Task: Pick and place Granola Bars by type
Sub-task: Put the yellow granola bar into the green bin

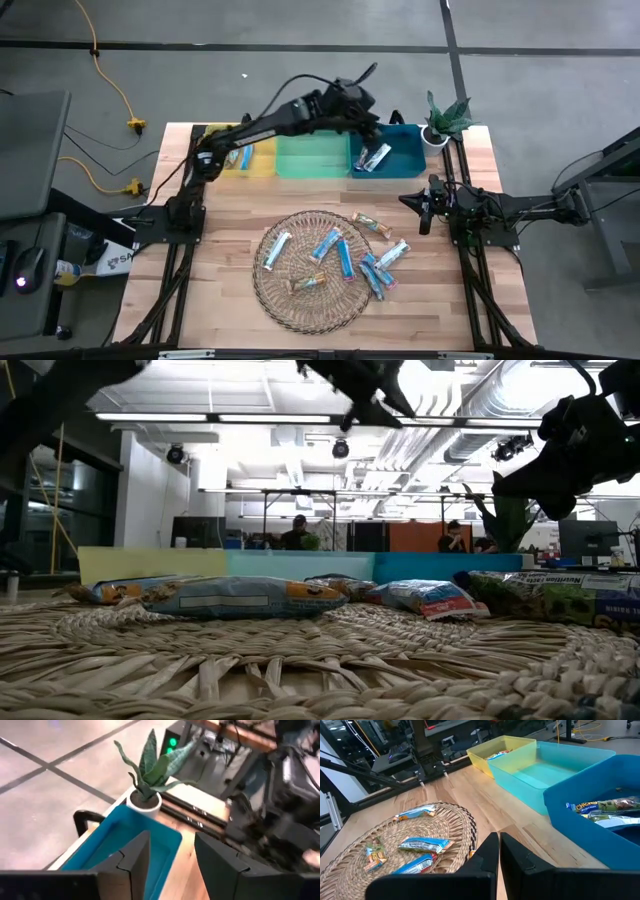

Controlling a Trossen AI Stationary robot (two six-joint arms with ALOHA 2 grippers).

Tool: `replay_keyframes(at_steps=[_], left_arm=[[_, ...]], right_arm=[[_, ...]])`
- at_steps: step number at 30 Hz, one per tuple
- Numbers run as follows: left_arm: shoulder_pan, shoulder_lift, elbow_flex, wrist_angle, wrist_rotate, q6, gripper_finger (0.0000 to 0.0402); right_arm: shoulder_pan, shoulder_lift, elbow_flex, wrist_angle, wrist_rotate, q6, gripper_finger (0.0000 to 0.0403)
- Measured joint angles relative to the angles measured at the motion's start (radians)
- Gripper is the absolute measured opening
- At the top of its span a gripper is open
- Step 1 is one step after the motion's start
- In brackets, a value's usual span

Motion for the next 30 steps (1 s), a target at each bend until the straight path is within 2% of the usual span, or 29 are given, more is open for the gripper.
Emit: replay_keyframes(at_steps=[5,9,16,19,23,30], left_arm=[[-0.01,-0.089,0.0,-0.127,0.008,0.086,0.0142],[-0.017,-0.154,-0.004,-0.211,0.008,0.094,0.0135],[-0.041,-0.285,-0.113,-0.25,-0.006,0.096,0.0126],[-0.061,-0.386,-0.218,-0.248,-0.035,0.097,0.0126],[-0.094,-0.566,-0.431,-0.193,-0.111,0.07,0.0126],[-0.19,-0.904,-0.868,-0.036,-0.299,-0.151,0.0126]], right_arm=[[0.0,0.0,0.0,0.0,0.0,0.0,0.0],[0.0,0.0,0.0,0.0,0.0,0.0,0.0],[0.0,0.0,0.0,0.0,0.0,0.0,0.0],[0.0,0.0,0.0,0.0,0.0,0.0,0.0],[0.0,0.0,0.0,0.0,0.0,0.0,0.0],[0.0,0.0,0.0,0.0,0.0,0.0,0.0]])
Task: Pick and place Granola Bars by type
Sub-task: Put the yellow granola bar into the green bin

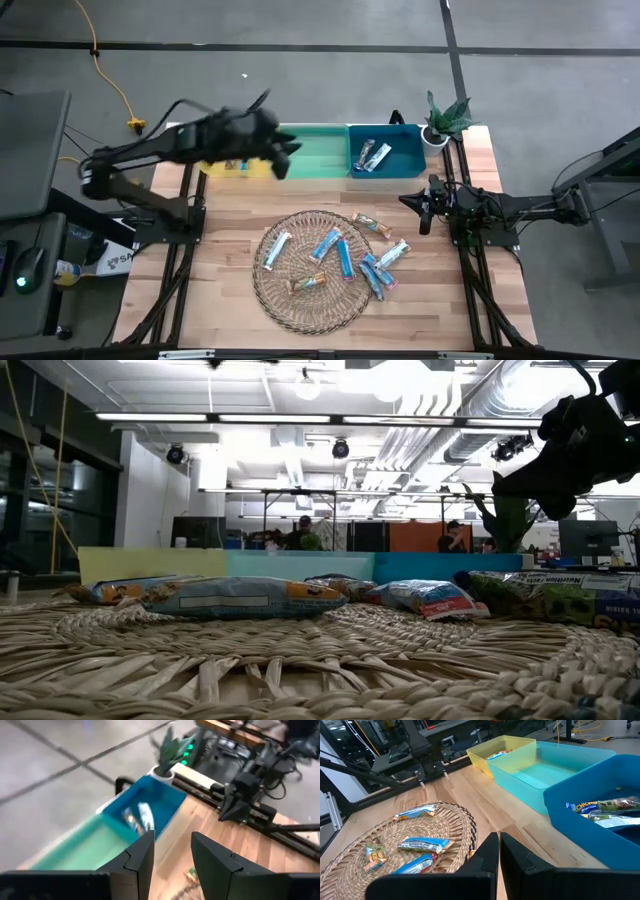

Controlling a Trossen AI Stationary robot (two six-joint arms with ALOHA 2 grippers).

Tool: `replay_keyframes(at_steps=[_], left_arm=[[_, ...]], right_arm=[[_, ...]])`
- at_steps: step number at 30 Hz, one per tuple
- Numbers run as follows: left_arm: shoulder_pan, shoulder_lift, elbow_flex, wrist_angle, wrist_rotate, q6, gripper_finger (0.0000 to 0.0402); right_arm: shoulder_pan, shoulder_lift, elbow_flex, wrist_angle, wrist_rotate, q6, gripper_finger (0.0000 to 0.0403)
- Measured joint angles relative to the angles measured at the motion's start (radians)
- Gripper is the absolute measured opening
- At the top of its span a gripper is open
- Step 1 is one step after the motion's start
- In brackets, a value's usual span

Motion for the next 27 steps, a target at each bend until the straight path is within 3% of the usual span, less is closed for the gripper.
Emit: replay_keyframes(at_steps=[7,10,14,19,27], left_arm=[[-0.144,-0.182,-0.284,-0.011,-0.158,-0.318,0.0126],[-0.215,-0.201,-0.366,-0.063,-0.197,-0.471,0.0126],[-0.289,-0.186,-0.446,-0.201,-0.212,-0.802,0.0126],[-0.358,-0.12,-0.491,-0.286,-0.168,-1.065,0.0126],[-0.367,0.031,-0.493,-0.242,0.061,-1.099,0.0126]], right_arm=[[0.0,0.0,0.0,0.0,0.0,0.0,0.0],[0.0,0.0,0.0,0.0,0.0,0.0,0.0],[0.0,0.0,0.0,0.0,0.0,0.0,0.0],[0.0,0.0,0.0,0.0,0.0,0.0,0.0],[0.0,0.0,0.0,0.0,0.0,0.0,0.0]])
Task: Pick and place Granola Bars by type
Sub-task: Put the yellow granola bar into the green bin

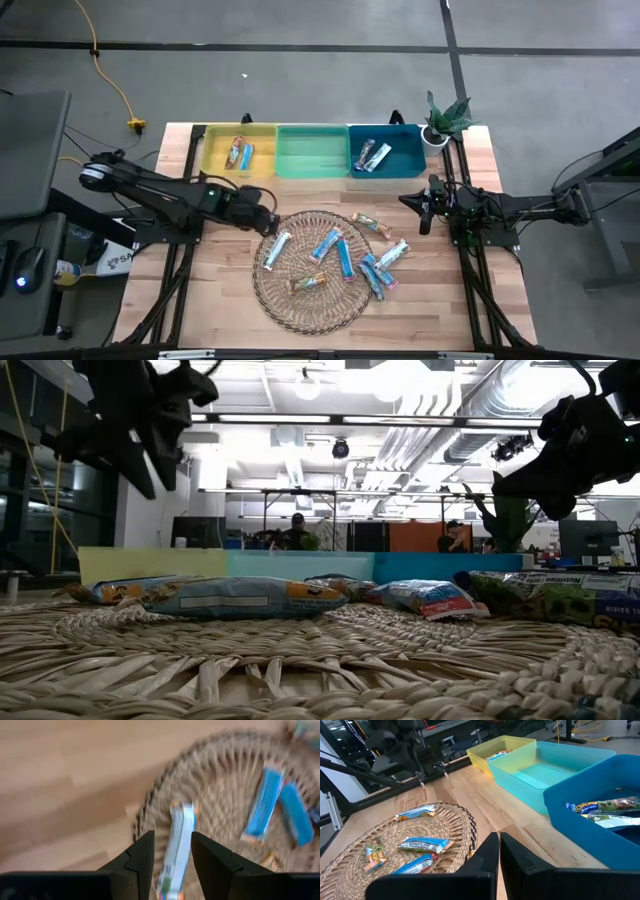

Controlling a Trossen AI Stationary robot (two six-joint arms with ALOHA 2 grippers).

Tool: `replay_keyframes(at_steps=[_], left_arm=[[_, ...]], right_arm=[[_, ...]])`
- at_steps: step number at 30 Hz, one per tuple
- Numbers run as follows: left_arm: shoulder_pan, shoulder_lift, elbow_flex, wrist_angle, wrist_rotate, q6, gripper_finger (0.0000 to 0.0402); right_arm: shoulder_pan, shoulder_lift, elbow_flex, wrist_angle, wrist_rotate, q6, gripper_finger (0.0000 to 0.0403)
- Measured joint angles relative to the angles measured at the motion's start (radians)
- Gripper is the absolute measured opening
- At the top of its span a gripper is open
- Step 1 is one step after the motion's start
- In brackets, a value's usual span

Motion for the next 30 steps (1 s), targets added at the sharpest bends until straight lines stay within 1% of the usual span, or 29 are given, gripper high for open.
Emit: replay_keyframes(at_steps=[6,10,13,17,22,26,30], left_arm=[[0.0,0.103,0.0,0.062,0.186,0.027,0.0126],[0.0,0.153,0.0,0.102,0.248,0.029,0.0126],[0.0,0.187,0.0,0.135,0.264,0.058,0.0126],[0.0,0.237,0.004,0.159,0.302,0.146,0.0126],[0.0,0.297,0.052,0.15,0.312,0.235,0.013],[0.0,0.326,0.089,0.145,0.295,0.264,0.0142],[0.0,0.334,0.103,0.144,0.248,0.257,0.0166]], right_arm=[[0.0,0.0,0.0,0.0,0.0,0.0,0.0],[0.0,0.0,0.0,0.0,0.0,0.0,0.0],[0.0,0.0,0.0,0.0,0.0,0.0,0.0],[0.0,0.0,0.0,0.0,0.0,0.0,0.0],[0.0,0.0,0.0,0.0,0.0,0.0,0.0],[0.0,0.0,0.0,0.0,0.0,0.0,0.0],[0.0,0.0,0.0,0.0,0.0,0.0,0.0]])
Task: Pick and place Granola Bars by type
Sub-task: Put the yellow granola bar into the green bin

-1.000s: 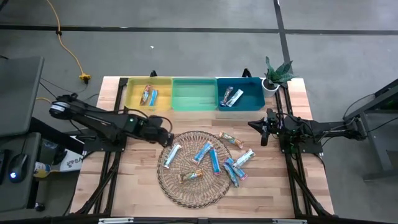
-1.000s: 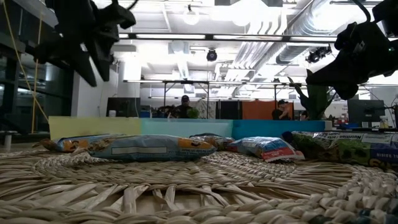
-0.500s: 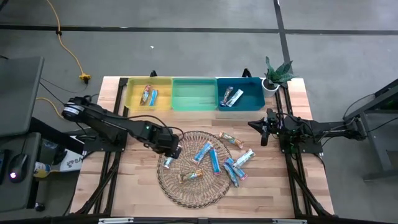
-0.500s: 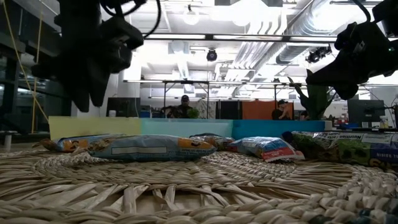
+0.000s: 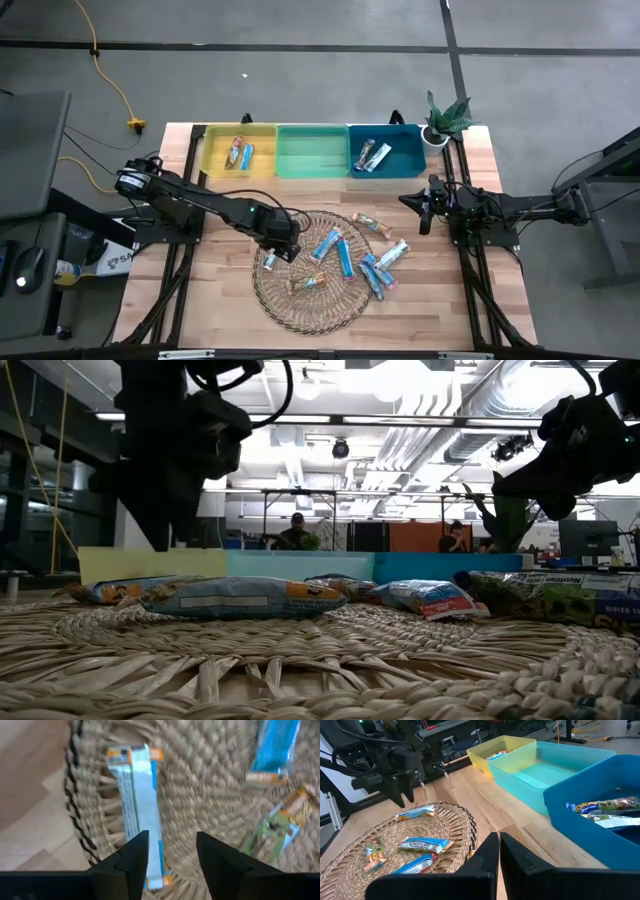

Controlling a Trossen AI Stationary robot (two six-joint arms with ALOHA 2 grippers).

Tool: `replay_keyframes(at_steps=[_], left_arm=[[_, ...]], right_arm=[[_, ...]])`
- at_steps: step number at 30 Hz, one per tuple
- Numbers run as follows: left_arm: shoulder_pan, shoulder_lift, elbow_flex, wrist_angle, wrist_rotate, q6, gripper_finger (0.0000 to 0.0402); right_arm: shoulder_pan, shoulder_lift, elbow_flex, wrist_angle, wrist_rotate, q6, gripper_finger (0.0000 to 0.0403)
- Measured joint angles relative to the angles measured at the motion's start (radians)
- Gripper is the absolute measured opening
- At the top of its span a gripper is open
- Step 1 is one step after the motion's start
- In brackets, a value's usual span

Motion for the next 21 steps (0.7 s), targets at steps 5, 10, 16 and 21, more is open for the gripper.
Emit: replay_keyframes(at_steps=[5,10,16,21], left_arm=[[0.0,0.0,0.0,-0.066,-0.006,-0.028,0.0191],[0.0,0.011,0.0,-0.086,-0.006,-0.031,0.0194],[0.0,0.024,0.0,-0.053,0.006,-0.031,0.0194],[0.0,0.061,0.001,-0.032,0.012,-0.023,0.0194]], right_arm=[[0.0,0.0,0.0,0.0,0.0,0.0,0.0],[0.0,0.0,0.0,0.0,0.0,0.0,0.0],[0.0,0.0,0.0,0.0,0.0,0.0,0.0],[0.0,0.0,0.0,0.0,0.0,0.0,0.0]])
